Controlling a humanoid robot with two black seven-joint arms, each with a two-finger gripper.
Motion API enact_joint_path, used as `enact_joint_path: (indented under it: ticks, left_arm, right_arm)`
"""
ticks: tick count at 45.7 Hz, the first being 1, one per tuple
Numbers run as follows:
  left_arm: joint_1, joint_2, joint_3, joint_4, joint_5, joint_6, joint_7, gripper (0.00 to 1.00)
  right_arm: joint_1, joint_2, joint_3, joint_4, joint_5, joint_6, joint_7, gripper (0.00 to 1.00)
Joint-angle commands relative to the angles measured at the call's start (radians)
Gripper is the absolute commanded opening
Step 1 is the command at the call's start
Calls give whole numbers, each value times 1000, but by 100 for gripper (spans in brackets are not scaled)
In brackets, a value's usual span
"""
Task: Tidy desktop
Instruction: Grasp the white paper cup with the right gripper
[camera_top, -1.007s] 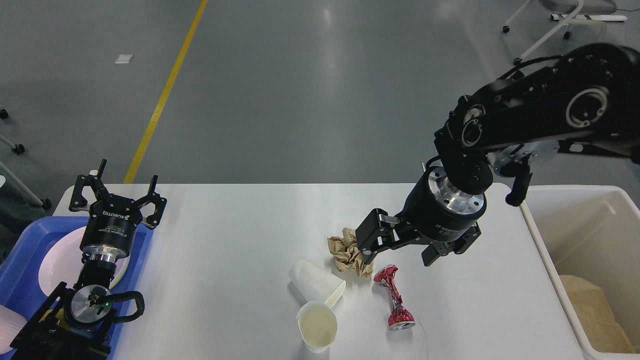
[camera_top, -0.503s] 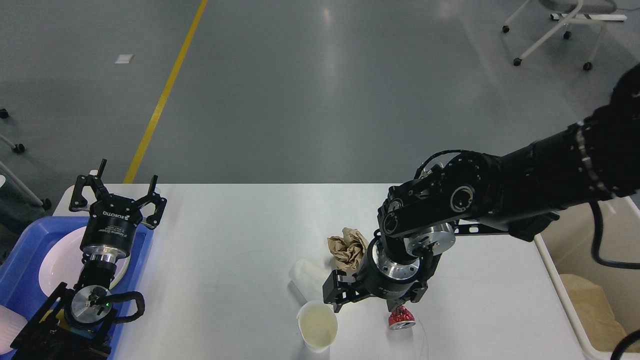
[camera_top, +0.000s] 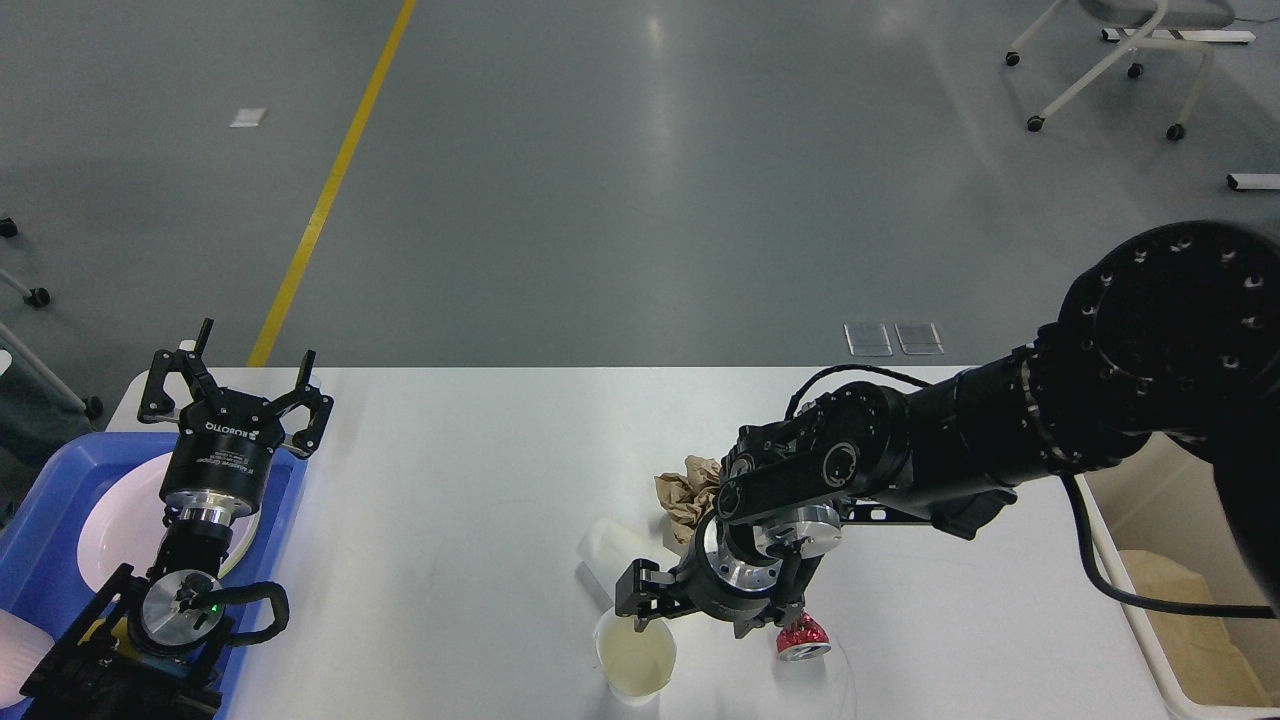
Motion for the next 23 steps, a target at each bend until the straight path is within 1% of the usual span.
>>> enact_joint_path:
  ticks: [1,6,8,10,12,14,15,17,19,20,21,23]
  left_arm:
    - [0,0,0,0,0,0,-1,96]
    - [0,0,0,0,0,-1,-1,96]
    - [0,0,0,0,0,0,-1,96]
    - [0,0,0,0,0,0,-1,96]
    - [0,0,0,0,0,0,1,96]
    - [0,0,0,0,0,0,1,96]
    - [0,0,0,0,0,0,1,96]
    - [0,0,0,0,0,0,1,96]
    - [0,0,0,0,0,0,-1,96]
    - [0,0,0,0,0,0,1,96]
    - [0,0,0,0,0,0,1,96]
    - [0,0,0,0,0,-1,-1,96]
  right_arm:
    - [-52,42,-2,-47,-14,-34,0,96]
    - [-85,59,-2,-71,-32,-39,2,95]
    - [-88,59,-2,-71,-35,-42,3,92]
    - [-91,59,-2,-71,-35,-42,3,84]
    - [-94,61,-2,-71,-35,-42,3,74]
    - [-99,61,-3,-71,-23,-42,3,59]
    - [-103,61,-3,-71,-17,-42,2,49]
    - [-111,61,-2,-71,-11,-42,2,25]
    - [-117,61,-3,-70,-2,-42,2,8]
    - [-119,61,-3,-70,4,-42,2,2]
    - [-120,61,-3,-70,11,-42,2,0]
    - [-125,61,-3,-70,18,-44,3,0]
